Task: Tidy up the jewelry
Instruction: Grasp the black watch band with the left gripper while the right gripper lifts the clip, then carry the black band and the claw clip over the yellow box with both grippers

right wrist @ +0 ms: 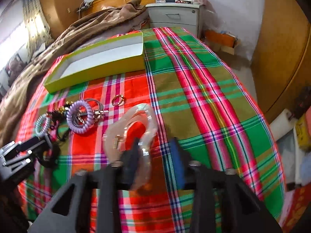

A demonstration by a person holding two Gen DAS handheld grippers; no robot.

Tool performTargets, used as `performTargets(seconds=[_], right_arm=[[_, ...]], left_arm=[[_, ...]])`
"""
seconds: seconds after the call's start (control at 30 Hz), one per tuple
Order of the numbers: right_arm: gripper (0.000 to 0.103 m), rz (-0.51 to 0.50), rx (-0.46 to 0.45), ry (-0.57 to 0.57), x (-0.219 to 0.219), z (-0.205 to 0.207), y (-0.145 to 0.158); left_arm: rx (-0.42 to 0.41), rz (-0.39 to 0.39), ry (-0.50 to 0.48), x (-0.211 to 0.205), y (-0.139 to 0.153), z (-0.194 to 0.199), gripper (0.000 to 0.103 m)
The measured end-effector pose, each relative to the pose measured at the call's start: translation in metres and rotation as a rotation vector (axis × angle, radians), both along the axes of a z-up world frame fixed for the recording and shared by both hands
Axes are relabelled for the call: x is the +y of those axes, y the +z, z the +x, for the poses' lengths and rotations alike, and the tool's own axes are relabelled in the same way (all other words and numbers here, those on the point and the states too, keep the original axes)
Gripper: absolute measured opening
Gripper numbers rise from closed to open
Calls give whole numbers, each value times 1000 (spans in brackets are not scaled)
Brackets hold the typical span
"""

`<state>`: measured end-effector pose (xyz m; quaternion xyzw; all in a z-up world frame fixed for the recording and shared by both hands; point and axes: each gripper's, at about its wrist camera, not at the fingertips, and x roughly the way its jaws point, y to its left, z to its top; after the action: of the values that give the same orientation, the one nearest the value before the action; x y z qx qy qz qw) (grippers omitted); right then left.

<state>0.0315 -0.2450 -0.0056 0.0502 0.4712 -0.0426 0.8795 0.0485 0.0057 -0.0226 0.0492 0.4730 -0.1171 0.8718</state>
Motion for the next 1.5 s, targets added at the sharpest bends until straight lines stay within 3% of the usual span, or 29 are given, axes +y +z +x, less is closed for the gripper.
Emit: performTargets(seconds=[0.1, 0.43, 0.8, 1.07, 1.5], right_arm=[[12, -1, -15, 20, 1, -1, -1], [12, -15, -53, 40, 0, 0, 3], [12, -1, -113, 54, 6, 6, 19], [12, 0, -148, 72, 11, 20, 32], [12, 26, -188, 89, 12, 75, 57]], left_arm=[[-3, 7, 4, 0, 0, -1, 43], [18, -15, -2, 4, 3, 2, 8], [15, -67, 7, 10, 14, 0, 7], [-39, -99, 20, 15, 37, 7, 7], [-51, -145, 77, 27, 58, 56, 7]])
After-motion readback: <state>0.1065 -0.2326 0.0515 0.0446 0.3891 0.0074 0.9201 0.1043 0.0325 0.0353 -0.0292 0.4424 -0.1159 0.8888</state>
